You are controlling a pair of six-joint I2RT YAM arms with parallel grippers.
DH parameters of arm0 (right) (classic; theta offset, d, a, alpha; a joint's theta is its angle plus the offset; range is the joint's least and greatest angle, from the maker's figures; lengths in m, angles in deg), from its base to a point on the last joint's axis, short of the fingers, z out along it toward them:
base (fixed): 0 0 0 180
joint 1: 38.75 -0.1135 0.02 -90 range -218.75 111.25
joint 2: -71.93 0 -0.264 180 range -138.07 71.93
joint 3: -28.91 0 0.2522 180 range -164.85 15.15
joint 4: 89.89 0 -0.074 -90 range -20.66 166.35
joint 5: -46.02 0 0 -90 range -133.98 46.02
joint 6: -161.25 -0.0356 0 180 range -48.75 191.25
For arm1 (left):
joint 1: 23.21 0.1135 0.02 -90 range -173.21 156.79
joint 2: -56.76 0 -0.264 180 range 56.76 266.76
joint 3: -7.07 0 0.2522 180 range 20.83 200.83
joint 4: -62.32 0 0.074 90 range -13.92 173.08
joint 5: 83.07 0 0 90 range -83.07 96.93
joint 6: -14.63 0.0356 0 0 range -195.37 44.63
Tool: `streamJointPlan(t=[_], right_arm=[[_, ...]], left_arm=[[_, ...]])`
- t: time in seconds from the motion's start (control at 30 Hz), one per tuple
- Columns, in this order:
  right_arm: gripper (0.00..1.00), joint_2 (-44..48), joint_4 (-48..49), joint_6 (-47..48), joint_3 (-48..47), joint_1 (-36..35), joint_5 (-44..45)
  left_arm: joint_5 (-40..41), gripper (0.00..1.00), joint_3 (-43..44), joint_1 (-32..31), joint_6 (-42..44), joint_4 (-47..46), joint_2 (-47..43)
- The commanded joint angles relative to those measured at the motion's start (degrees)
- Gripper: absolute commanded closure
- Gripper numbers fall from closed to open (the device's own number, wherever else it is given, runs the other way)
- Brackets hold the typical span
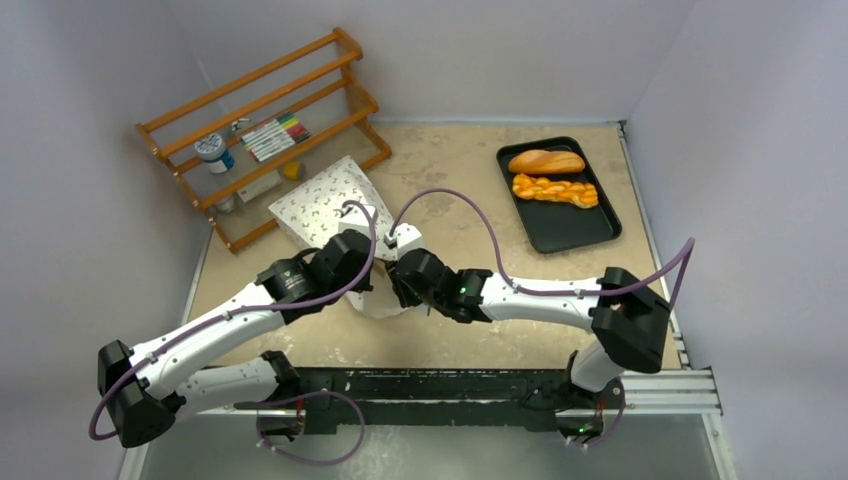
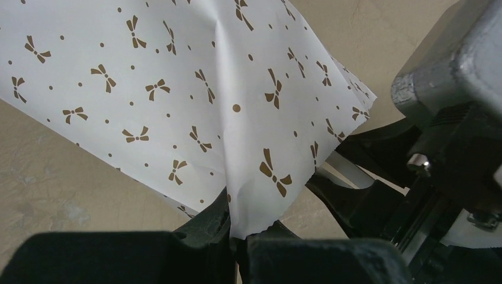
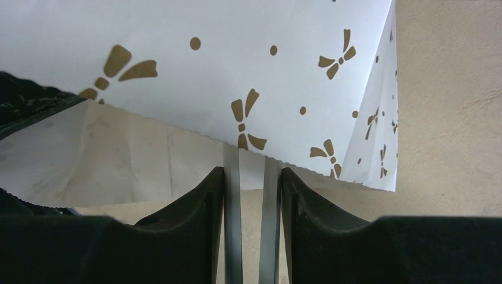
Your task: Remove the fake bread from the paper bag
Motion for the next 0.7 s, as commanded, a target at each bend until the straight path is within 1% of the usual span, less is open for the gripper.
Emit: streamJointPlan(t=[0.0, 0.1, 0.3, 0.67], right_arm=[[0.61, 0.78, 4.85, 1.15, -2.44, 0.29, 0.18], [0.60, -1.05, 3.65, 0.75, -3.49, 0.31, 1.66], [0.58, -2.44, 6.03, 0.20, -4.15, 0.57, 3.40], [0.52, -4.68, 9.25, -1.97, -4.69, 3.33, 3.40]], left_arm=[[-0.83, 1.00, 0.77, -0.83, -1.67, 0.02, 0.47], [-1.06, 1.00, 1.07, -1.06, -1.76, -0.07, 0.71], [-1.01, 1.00, 1.26, -1.50, -1.95, 0.01, 1.03], [-0.74, 1.00, 1.27, -2.25, -2.77, 0.28, 1.00]])
